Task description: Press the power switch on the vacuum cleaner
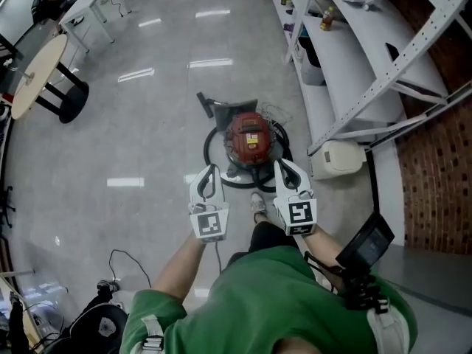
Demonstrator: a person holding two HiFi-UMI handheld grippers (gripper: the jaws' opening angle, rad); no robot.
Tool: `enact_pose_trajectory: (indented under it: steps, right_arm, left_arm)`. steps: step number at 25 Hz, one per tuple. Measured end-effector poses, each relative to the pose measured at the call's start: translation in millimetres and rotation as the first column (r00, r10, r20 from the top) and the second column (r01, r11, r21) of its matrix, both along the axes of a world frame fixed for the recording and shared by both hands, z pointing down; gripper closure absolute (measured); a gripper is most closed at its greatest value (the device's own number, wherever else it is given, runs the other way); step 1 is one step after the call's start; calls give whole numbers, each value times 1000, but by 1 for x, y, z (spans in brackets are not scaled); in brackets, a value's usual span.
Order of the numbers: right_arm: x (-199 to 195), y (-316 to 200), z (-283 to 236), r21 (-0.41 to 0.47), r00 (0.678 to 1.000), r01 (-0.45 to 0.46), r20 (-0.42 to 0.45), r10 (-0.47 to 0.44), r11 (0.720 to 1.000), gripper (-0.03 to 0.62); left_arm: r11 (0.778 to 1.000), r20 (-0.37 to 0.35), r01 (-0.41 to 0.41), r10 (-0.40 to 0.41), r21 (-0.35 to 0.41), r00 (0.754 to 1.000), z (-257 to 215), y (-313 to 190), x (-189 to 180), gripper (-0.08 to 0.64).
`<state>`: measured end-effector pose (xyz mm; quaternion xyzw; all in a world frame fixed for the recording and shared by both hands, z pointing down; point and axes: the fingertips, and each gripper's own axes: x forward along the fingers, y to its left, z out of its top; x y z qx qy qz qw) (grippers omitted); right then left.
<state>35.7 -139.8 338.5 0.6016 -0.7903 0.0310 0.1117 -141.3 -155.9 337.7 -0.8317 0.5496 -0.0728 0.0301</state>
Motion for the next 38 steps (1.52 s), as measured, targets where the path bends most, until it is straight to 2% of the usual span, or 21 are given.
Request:
enact_pose_trajectory:
  steps: [9,14,16,20,23,25,31,38]
  right_arm:
    - [2,73,-29,48,999,-20,32,19,999,589]
    - [-14,124,-40,52,999,-21,26,19,998,589]
    - [-21,141,-40,42,999,-23,32,22,999,589]
    - [-28,172,-41,32,999,-37,30,36,999,589]
    - [-31,191,-47,30,998,-52,36,50,998,589]
    - [-31,199,-53,34,998,-56,36,54,998,589]
    - [-16,213,-47,-1,996,-71,58,71,997,589]
    - [-2,223,-54,5,997,-34,76,34,999,589]
  left_arm:
    - [999,-38,-33,33,16,999,-26,76,-30,552]
    - [988,-14,-152,152,23,988,-43,143,-35,552]
    - [985,-15,-170,171,33,985,-49,162,-37,553]
    - [992,-67,-112,116,57,991,-52,180,-44,553]
    - [999,-141,-24,28,31,990,-48,188,-53,552]
    - [1000,-166,4,-3,3,986,-45,191,-54,552]
    - [999,-156,-24,19,-28,988,-40,203,-33,552]
    - [999,-139,-2,-6,-52,990,-41,212,-13,552]
